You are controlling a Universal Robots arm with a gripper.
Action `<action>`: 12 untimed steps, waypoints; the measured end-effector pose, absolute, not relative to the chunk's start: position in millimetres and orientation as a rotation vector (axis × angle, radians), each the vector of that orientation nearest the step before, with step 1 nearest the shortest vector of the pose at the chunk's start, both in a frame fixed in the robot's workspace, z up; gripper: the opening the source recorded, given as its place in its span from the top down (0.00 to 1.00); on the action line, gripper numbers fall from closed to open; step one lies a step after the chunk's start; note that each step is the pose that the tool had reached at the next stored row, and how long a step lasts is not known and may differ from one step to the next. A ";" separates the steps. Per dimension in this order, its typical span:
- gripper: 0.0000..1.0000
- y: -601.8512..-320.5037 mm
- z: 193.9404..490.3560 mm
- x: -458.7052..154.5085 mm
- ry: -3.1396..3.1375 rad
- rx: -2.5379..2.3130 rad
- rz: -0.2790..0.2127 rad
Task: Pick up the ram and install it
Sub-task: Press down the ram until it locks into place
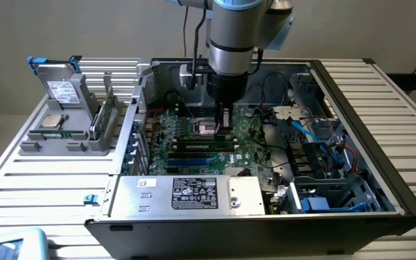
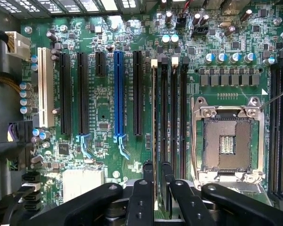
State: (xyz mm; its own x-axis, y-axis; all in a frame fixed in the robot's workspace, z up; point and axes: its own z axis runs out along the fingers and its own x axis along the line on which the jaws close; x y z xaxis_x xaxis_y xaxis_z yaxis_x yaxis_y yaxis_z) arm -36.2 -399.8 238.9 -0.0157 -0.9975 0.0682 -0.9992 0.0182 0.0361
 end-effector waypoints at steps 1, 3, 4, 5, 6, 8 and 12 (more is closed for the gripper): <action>0.79 -399.8 239.1 -35.3 -2.187 2.150 0.034; 0.79 -399.8 239.5 -33.9 -2.187 2.150 0.034; 0.79 -399.9 239.9 -33.5 -2.187 2.150 0.034; 0.79 -399.9 240.3 -33.5 -2.187 2.150 0.034; 0.79 -399.9 240.6 -33.5 -2.187 2.150 0.034; 0.81 -400.2 241.2 -33.3 -2.187 2.151 0.034; 0.89 -402.6 241.8 -32.9 -2.186 2.152 0.034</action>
State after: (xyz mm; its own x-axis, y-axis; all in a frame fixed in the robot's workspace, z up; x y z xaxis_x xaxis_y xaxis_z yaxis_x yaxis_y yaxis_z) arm -32.9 -402.6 241.8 -0.0145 -0.9976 0.0683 -0.9992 0.0170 0.0362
